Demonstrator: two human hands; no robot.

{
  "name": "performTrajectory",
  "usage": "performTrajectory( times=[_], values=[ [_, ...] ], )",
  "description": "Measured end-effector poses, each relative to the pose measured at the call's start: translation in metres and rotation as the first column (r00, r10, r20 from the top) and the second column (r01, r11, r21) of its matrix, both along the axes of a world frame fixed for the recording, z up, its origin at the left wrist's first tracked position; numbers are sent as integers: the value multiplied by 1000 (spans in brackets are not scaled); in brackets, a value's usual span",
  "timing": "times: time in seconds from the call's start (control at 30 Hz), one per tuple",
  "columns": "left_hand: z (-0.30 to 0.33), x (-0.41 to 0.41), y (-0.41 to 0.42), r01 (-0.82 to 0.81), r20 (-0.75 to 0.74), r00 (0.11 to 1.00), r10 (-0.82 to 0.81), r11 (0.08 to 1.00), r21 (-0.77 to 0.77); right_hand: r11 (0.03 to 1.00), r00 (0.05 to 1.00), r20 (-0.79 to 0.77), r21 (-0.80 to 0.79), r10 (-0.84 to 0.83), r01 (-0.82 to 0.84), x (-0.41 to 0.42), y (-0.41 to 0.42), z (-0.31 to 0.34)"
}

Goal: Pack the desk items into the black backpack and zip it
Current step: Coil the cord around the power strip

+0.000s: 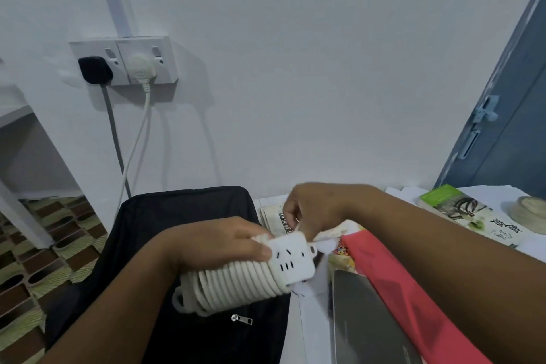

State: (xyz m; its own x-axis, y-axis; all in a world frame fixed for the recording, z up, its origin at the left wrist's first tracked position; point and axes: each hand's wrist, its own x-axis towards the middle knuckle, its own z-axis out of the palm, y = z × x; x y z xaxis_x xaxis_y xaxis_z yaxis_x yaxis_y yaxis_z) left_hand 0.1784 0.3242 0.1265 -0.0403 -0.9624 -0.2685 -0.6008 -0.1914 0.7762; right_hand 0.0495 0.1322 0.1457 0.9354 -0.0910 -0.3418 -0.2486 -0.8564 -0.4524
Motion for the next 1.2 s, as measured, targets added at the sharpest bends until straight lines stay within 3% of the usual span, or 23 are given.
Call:
performTrajectory(
  times=[0.07,0.17,0.33,0.4,0.47,0.57,0.73,0.83,0.9,1.0,1.1,1.2],
  values=[
    [2,-3,-4,32,168,984,-55,990,140,994,998,53,-110,19,-13,10,14,15],
    [2,-1,-4,-30,254,967,-37,967,255,976,994,99,-217,53,-30,21,40,29],
    [-15,6,12,-140,296,951,86,976,169,970,985,166,-242,52,-11,20,74,42],
    [-26,9,23,-267,204,945,256,964,24,985,984,178,-173,29,3,16,89,41],
    [-33,11,36,-431,-15,902,432,896,-109,999,967,251,-17,-45,51,15,99,29],
    [-41,15,57,-578,-277,805,524,798,-172,972,894,391,158,-221,172,16,108,0],
    [-50,20,87,-646,-469,702,536,756,-104,950,599,765,53,-236,306,23,129,-61],
    [-58,22,100,-675,-573,612,545,738,-18,918,432,870,57,-239,393,26,146,-83],
    [-60,23,108,-700,-629,539,560,713,34,890,366,828,310,-425,333,25,162,-84],
    [-58,23,121,-715,-674,479,562,695,71,754,336,676,602,-656,262,28,190,-88],
    [-58,24,135,-692,-681,469,562,713,113,513,373,411,825,-832,236,36,212,-96],
    [-62,27,149,-633,-663,512,545,762,137,322,419,193,910,-887,263,42,226,-104]
  ],
)
